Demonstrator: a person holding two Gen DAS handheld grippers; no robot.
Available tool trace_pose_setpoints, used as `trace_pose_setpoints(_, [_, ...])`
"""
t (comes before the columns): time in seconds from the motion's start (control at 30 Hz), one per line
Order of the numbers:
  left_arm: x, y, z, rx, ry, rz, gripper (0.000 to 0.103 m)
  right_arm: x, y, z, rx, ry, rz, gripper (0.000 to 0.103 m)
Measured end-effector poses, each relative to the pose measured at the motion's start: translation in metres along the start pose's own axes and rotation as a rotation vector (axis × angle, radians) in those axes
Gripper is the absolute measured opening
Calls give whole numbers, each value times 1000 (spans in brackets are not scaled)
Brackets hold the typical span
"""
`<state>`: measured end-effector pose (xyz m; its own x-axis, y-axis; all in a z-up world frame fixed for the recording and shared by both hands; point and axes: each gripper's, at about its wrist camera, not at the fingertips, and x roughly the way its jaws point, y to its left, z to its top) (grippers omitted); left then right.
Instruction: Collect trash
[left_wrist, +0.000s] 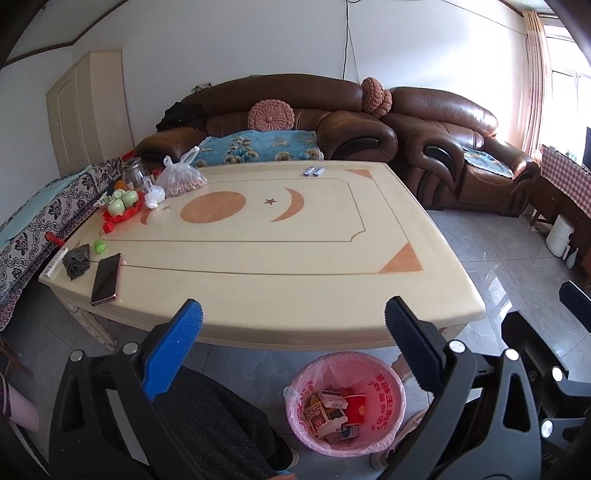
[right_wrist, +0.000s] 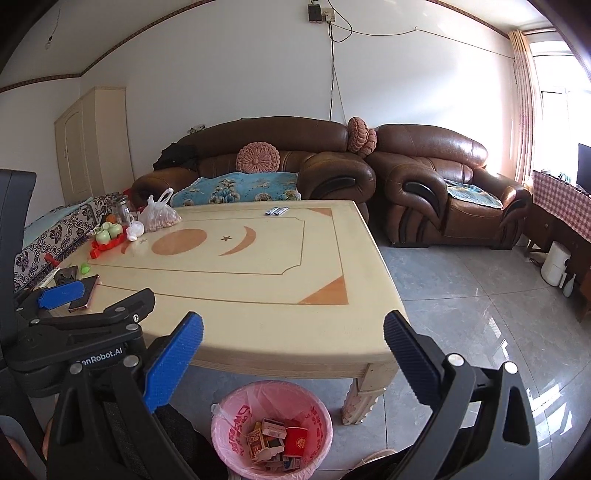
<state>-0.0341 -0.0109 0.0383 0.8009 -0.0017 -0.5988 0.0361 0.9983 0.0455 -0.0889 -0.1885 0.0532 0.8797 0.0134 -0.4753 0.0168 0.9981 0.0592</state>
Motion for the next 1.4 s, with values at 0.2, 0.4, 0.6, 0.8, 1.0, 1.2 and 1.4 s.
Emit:
trace_pose_setpoints(0.2, [-22,1,7,-11,-37,-11,97,-33,4,8,-2,-53,-24,96])
trace_pose_setpoints(0.4, [-40,-1,11,-11,-60,-16,97,-54,5,13,16,-75,-26,96])
trace_pose_setpoints(0.6, [-51,-1,13,-8,-70,-17,97,-66,6,16,14,-101,-31,96])
trace_pose_setpoints(0.8, [-57,1,16,-7,-73,-13,97,-74,9,17,10,-116,-40,96])
trace_pose_setpoints(1.0, [-63,0,19,-2,-86,-16,97,-83,10,19,6,-134,-45,96])
trace_pose_setpoints(1.2, [-66,3,19,-9,-79,-25,97,-84,14,22,-3,-138,-56,96])
trace_pose_setpoints(1.4, [-69,3,20,-10,-96,-8,97,-86,14,24,1,-133,-64,96])
